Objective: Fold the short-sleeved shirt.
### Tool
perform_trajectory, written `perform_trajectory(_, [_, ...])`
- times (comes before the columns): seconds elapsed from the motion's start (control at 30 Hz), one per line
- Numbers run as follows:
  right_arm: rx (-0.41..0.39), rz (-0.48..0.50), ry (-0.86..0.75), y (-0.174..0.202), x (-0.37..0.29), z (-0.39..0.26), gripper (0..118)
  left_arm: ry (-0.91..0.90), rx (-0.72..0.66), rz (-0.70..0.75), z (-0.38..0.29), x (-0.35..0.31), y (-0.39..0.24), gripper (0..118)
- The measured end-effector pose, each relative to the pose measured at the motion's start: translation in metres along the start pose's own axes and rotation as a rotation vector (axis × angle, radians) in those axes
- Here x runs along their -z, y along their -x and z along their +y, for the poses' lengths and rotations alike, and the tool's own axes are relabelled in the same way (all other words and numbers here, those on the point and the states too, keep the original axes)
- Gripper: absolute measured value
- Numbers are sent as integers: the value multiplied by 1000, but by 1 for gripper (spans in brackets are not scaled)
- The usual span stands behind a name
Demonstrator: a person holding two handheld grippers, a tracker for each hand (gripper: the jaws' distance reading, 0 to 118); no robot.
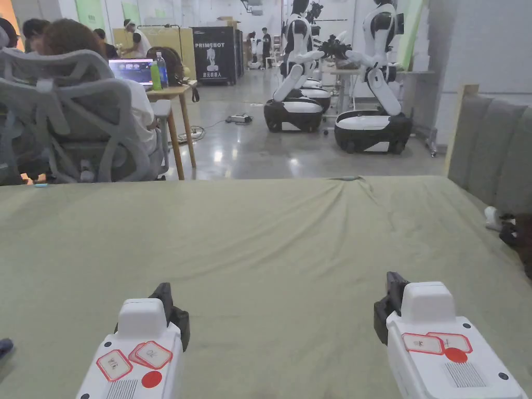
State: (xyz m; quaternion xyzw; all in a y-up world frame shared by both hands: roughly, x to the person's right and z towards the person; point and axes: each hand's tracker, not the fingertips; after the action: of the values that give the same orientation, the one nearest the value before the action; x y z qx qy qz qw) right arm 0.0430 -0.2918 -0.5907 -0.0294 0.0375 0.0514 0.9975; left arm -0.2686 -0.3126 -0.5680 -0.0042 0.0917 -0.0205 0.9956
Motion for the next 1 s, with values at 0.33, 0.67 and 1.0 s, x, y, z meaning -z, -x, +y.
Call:
perform_trajectory(0.33, [-3, 47, -4, 6, 4, -1, 118, 25, -13, -33, 8, 1, -1, 118])
perform_trajectory(0.67, [100, -16, 31, 3, 9, 8, 118, 11, 15, -24, 11, -1, -3, 118])
perform_trajectory(1.0, [23, -6, -3, 5, 3, 1, 118, 6, 38, -33, 13, -1, -9, 118])
